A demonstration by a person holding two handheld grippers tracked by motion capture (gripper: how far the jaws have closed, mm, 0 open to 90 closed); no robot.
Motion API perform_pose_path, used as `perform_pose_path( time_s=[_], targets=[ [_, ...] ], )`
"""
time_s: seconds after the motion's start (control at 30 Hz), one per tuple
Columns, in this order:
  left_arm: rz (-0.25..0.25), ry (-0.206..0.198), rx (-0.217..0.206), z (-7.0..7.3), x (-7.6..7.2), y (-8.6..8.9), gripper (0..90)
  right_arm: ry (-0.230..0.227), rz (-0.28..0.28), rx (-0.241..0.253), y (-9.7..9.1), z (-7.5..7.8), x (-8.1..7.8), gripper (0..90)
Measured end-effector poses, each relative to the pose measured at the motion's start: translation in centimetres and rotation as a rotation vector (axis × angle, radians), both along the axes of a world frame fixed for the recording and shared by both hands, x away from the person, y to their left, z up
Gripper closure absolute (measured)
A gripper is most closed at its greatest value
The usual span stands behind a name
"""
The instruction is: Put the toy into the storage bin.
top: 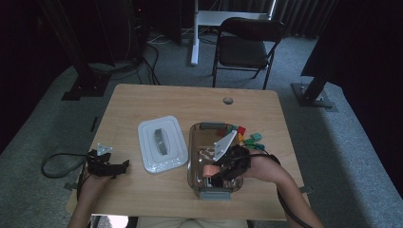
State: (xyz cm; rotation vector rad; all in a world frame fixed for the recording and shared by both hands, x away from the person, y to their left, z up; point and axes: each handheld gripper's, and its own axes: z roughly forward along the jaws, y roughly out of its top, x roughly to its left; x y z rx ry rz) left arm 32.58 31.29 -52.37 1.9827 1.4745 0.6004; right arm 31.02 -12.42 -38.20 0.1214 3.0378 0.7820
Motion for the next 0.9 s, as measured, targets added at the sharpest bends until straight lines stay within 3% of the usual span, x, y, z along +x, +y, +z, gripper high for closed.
perform_pose_path(
  time_s=[0.03, 0.1, 0.2, 0.33, 0.53, 0.63, 0.9],
  targets=[
    [0.000, 0.000, 0.000, 0.0, 0.0, 0.0, 2.6, 0.000, 0.000, 0.000, 0.0, 0.0, 0.0, 58.9],
    [0.000, 0.000, 0.000, 0.0, 0.0, 0.0, 2.6, 0.008, 0.004, -0.053, 0.9, -1.1, 0.0, 58.8],
    [0.000, 0.000, 0.000, 0.0, 0.0, 0.0, 2.6, 0.027, 0.011, -0.076, 1.4, -1.8, 0.2, 58.8],
    [-0.002, 0.000, -0.001, 0.0, 0.0, 0.0, 2.6, 0.037, 0.012, -0.149, 2.2, -3.3, 0.4, 58.8],
    [-0.003, 0.000, 0.000, 0.0, 0.0, 0.0, 2.6, 0.040, -0.002, -0.188, 2.6, -3.5, 0.6, 58.8],
    [-0.003, 0.000, -0.001, 0.0, 0.0, 0.0, 2.6, 0.044, 0.002, -0.240, 2.8, -3.9, 0.6, 58.7],
    [-0.003, 0.000, -0.001, 0.0, 0.0, 0.0, 2.6, 0.057, -0.004, -0.247, 2.8, -3.9, 0.7, 57.8]
  ],
)
